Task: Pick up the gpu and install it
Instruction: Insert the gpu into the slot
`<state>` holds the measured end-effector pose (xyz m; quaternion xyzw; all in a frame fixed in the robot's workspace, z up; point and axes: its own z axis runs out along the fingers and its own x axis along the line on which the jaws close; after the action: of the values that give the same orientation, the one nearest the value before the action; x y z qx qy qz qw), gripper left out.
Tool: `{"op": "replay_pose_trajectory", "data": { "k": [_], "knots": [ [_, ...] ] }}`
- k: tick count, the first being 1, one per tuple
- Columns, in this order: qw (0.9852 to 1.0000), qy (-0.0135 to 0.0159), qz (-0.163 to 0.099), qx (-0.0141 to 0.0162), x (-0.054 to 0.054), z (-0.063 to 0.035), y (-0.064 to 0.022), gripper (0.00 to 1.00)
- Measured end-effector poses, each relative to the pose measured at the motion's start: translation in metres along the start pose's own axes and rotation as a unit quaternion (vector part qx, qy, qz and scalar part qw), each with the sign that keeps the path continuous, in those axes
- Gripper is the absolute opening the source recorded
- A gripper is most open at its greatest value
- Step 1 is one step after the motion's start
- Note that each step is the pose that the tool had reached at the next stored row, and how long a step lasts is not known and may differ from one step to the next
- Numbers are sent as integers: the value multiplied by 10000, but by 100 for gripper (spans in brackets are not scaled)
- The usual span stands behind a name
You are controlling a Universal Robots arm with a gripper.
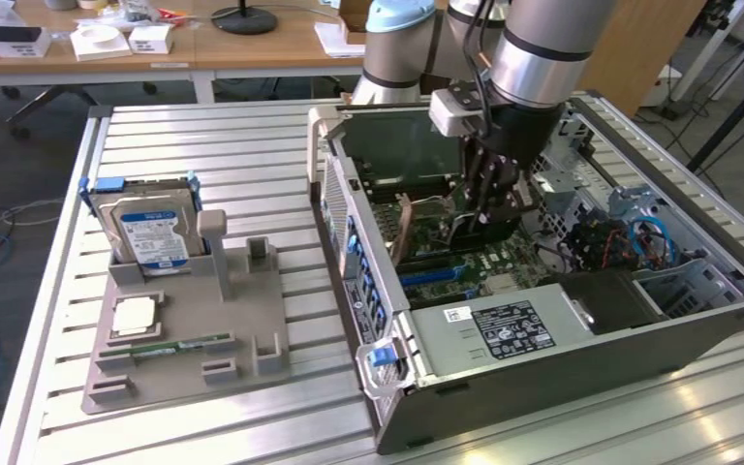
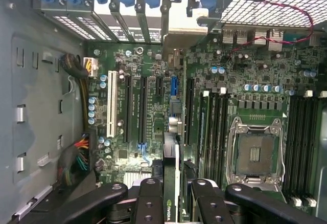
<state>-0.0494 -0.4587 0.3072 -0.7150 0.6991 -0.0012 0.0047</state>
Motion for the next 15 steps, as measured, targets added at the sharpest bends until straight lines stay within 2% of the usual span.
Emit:
{"op": "replay_pose_trajectory", "data": {
  "k": [8, 15],
  "knots": [
    [10000, -1, 0, 5, -1, 5, 32, 26],
    [10000, 1, -1, 12, 0, 59, 42, 26]
  ]
}}
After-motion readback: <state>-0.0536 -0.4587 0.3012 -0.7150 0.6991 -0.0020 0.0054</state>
